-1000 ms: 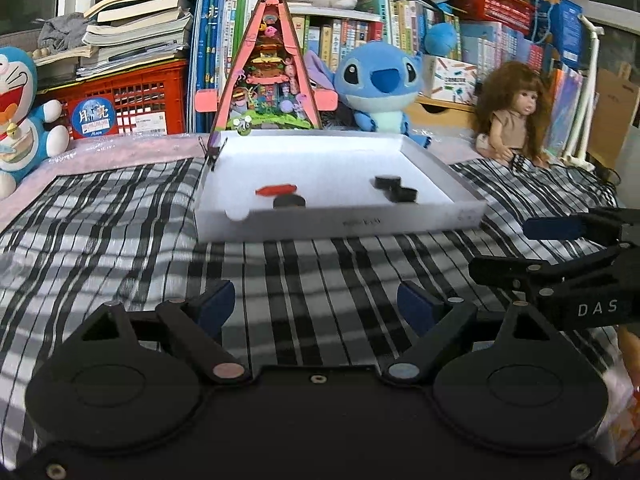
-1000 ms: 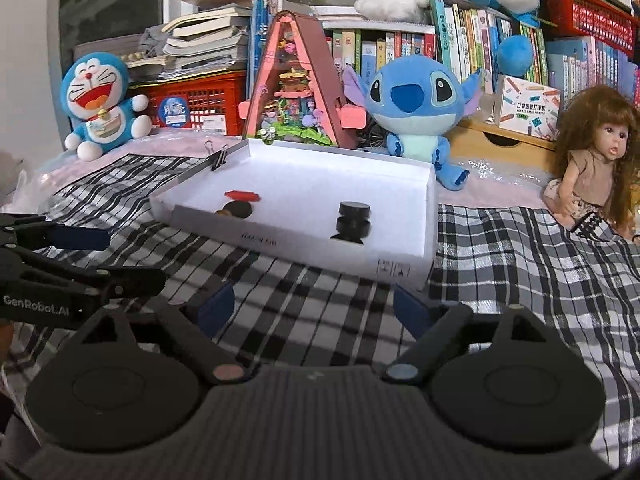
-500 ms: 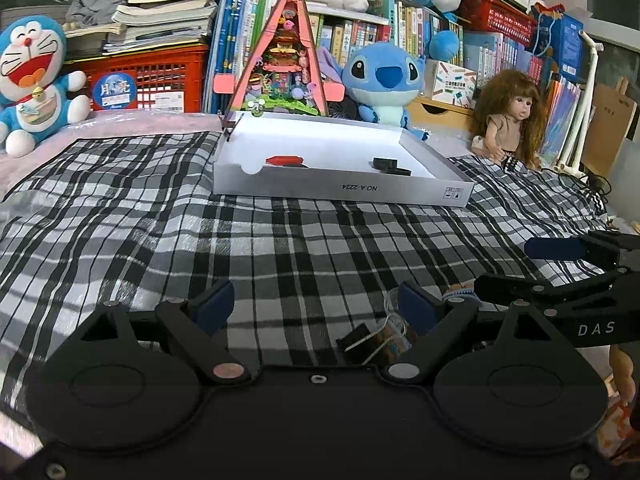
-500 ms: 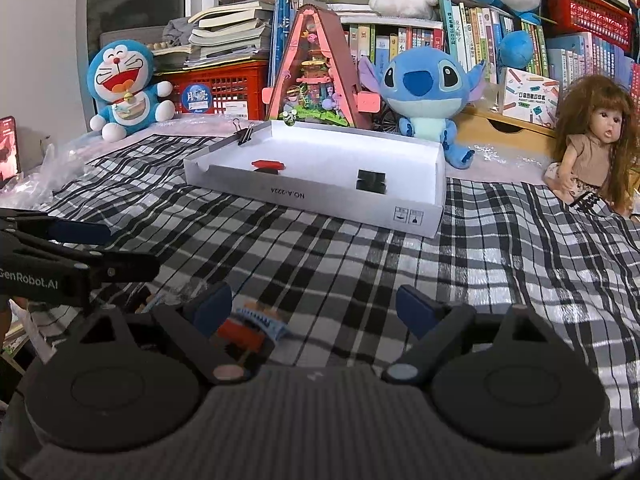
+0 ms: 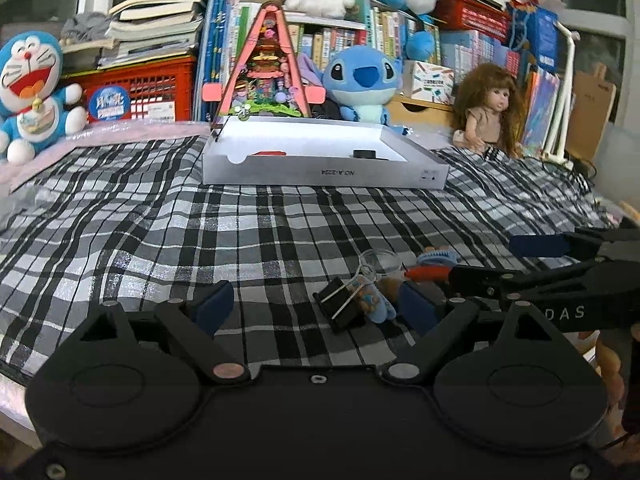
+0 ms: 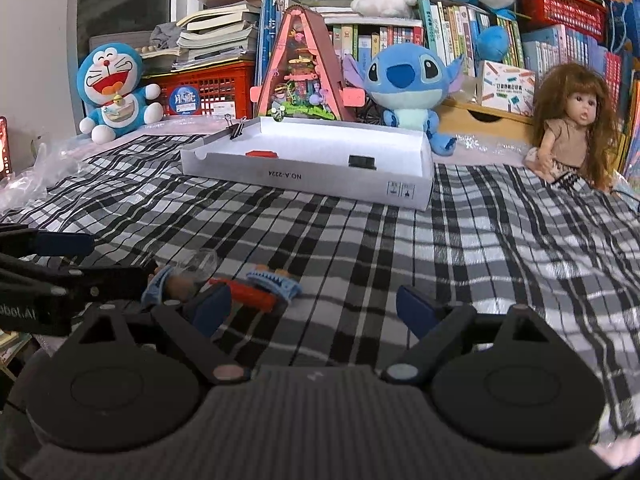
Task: Organize rigid objects
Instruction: 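Move both tools back toward the remaining objects on the cloth, then close the left gripper on the black binder clip while the right gripper grasps the red screwdriver, then carry the binder clip and red screwdriver over the white box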
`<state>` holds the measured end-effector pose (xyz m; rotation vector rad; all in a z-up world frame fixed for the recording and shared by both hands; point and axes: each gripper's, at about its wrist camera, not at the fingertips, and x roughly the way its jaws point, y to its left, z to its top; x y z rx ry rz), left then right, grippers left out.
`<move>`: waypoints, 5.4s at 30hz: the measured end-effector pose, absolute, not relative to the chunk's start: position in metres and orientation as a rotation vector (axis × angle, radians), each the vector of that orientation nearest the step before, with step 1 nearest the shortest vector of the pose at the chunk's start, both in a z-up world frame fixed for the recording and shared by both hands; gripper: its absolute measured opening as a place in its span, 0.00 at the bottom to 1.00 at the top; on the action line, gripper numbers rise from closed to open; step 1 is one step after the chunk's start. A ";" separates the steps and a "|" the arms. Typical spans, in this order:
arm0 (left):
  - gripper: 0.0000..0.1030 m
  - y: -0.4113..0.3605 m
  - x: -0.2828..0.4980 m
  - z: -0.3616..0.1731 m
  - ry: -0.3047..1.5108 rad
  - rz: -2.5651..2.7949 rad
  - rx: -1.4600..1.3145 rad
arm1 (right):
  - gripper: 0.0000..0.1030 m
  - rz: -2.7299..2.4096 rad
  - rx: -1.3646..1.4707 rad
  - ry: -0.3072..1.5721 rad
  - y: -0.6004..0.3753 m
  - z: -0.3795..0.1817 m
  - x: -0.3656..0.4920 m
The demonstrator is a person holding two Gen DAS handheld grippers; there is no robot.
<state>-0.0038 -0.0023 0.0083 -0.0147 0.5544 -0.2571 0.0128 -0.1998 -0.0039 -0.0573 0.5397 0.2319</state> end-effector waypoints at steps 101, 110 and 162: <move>0.29 0.044 0.024 0.000 0.532 0.062 -0.060 | 0.48 0.121 0.070 0.481 -0.144 -0.019 0.004; 0.29 0.043 0.019 0.012 0.505 0.048 -0.053 | 0.48 0.143 0.051 0.437 -0.147 -0.007 -0.003; 0.29 -0.006 0.315 0.053 0.743 -0.039 -0.141 | 0.48 0.152 0.157 0.660 -0.217 0.048 0.262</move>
